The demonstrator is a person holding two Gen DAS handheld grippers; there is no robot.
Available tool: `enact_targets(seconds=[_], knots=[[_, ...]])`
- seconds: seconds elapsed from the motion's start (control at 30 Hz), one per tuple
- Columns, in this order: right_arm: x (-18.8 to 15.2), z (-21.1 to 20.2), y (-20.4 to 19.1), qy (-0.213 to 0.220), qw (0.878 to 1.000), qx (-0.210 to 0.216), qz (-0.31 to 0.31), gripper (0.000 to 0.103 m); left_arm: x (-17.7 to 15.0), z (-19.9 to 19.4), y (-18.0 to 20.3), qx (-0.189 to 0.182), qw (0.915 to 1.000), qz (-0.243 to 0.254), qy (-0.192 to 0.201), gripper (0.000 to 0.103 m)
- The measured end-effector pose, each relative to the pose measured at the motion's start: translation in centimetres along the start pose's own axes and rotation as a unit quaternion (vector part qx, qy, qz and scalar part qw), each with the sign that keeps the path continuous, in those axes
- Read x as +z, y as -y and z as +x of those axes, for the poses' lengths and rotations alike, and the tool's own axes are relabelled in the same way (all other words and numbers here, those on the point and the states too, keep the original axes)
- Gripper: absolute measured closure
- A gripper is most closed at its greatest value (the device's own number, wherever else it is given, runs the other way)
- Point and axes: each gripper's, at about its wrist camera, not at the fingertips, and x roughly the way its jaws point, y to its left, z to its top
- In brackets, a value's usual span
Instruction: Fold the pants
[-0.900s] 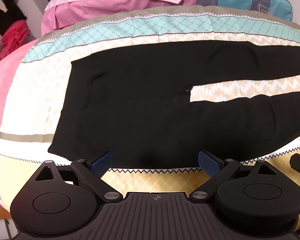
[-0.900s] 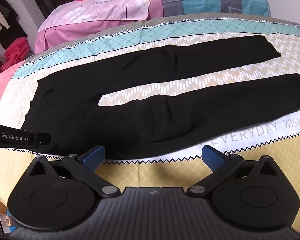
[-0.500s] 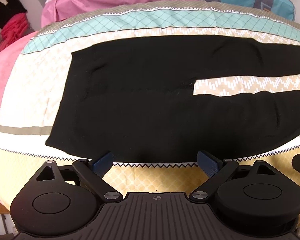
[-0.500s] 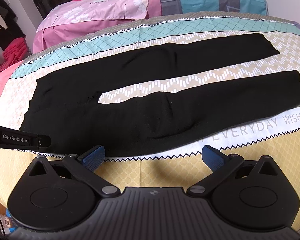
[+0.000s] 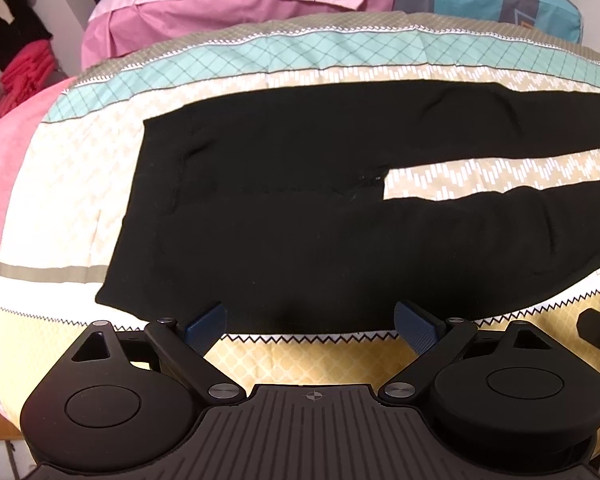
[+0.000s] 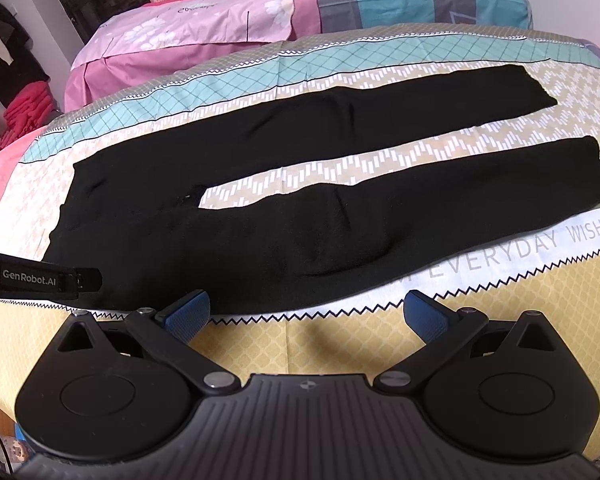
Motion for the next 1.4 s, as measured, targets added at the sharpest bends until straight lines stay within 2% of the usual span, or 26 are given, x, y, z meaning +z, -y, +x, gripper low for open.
enact_targets(seconds=[0.27, 0.73, 1.0, 1.1, 1.17, 1.3, 1.37, 1.4], knots=[[0.1, 0.4, -0.6, -0.005, 1.000, 0.004, -0.013, 0.000, 0.0, -0.1, -0.3, -0.016, 0.9997, -0.012, 0.011, 0.000], [0.6, 0.7, 0.0, -0.009, 1.000, 0.012, -0.009, 0.000, 0.3, 0.2, 0.2, -0.010, 0.9999, -0.007, 0.008, 0.000], [0.9, 1.3, 0.8, -0.022, 0.999, 0.027, -0.001, 0.000, 0.8, 1.0, 0.5, -0.029, 0.9994, -0.017, 0.005, 0.000], [1.1, 2.3, 2.7, -0.040, 0.997, 0.058, 0.045, 0.000, 0.9, 2.6, 0.1, -0.048, 0.9982, -0.036, 0.002, 0.000], [1.1, 2.5, 4.9, -0.031, 0.995, 0.062, 0.077, 0.000, 0.9, 4.6, -0.4, -0.041, 0.9981, -0.046, -0.007, 0.000], [0.9, 1.4, 11.5, 0.025, 0.991, 0.005, 0.135, 0.000, 0.0, 8.3, -2.0, -0.027, 0.9975, -0.058, -0.031, 0.000], [0.7, 1.1, 15.4, 0.048, 0.981, -0.030, 0.183, 0.000, -0.6, 10.2, -2.7, -0.030, 0.9970, -0.056, -0.045, 0.000], [0.6, 1.1, 17.1, 0.055, 0.975, -0.041, 0.210, 0.000, -0.8, 10.5, -2.9, -0.033, 0.9973, -0.056, -0.034, 0.000]])
